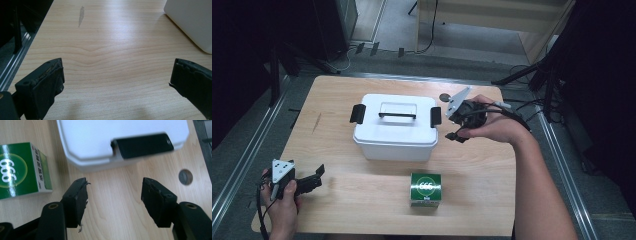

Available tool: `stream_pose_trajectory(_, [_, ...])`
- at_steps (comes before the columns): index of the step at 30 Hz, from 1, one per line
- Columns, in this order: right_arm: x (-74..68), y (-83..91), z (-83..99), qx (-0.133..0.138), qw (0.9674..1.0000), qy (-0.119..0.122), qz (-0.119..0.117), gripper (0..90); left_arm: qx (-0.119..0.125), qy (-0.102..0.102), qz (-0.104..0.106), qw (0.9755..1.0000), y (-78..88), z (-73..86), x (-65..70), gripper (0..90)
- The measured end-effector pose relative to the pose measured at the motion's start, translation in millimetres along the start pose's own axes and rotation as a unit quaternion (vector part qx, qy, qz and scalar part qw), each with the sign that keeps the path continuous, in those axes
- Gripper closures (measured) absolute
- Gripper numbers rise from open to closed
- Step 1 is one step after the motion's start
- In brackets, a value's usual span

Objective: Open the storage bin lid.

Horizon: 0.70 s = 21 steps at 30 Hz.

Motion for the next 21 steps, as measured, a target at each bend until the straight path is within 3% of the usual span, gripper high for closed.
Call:
stream_pose_trajectory(4, [0.1,-4.6,-19.0,-0.003,0.9999,0.008,0.006,48.7,0.000,0.002,0.001,1.0000,-0.2,0.0,-0.4,0.0])
stream_pose_trajectory(6, [2.2,-5.2,-29.7,-0.003,0.9999,-0.003,0.014,59.6,-0.001,0.003,0.002,1.0000,-0.4,-0.1,-0.4,0.0])
stream_pose_trajectory(10, [5.5,-8.5,-44.9,-0.023,0.9995,-0.022,0.001,63.8,-0.001,0.003,0.003,1.0000,-0.4,-0.1,-0.5,0.0])
stream_pose_trajectory(15, [-0.4,-12.0,-57.7,-0.041,0.9991,-0.006,-0.008,60.1,0.000,0.003,0.003,1.0000,-0.4,-0.1,-0.6,0.0])
stream_pose_trajectory(17, [-2.5,-14.4,-63.3,-0.048,0.9988,0.006,-0.001,52.7,-0.001,0.003,0.003,1.0000,-0.4,-0.1,-0.7,0.0])
stream_pose_trajectory(21, [-7.2,-20.8,-73.2,-0.048,0.9986,0.022,0.005,52.6,0.000,0.004,0.003,1.0000,-0.4,-0.1,-0.7,0.0])
Point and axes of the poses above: each handheld gripper's, and its own axes: y roughly backward along the jaws, z roughly out of its underside, x roughly to its right, the point moved 3 cm from there along -y, roughly forward along the jaws, and after that the axes turned 12 degrees about -y, right-handed, at the moved point
